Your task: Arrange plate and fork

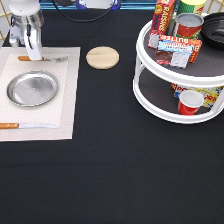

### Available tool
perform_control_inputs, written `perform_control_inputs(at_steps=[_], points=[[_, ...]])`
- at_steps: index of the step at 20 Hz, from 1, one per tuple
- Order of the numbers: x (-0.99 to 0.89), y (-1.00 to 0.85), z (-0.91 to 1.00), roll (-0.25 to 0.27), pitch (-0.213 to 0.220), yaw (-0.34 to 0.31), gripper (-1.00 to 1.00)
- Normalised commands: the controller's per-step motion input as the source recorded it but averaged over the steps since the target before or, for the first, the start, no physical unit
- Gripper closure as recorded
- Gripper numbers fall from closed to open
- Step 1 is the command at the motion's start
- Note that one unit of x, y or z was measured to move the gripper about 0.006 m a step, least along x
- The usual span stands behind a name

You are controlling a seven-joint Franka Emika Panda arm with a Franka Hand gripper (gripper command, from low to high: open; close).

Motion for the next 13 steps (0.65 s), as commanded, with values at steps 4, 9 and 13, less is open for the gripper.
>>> perform_control_inputs(at_steps=[4,9,13], points=[[0.02,0.83,0.89,-0.076,0.05,0.006,-1.0],[0.09,0.57,0.35,-0.102,0.1,0.022,-1.0],[0.0,0.0,0.0,0.0,0.0,0.0,-1.0]])
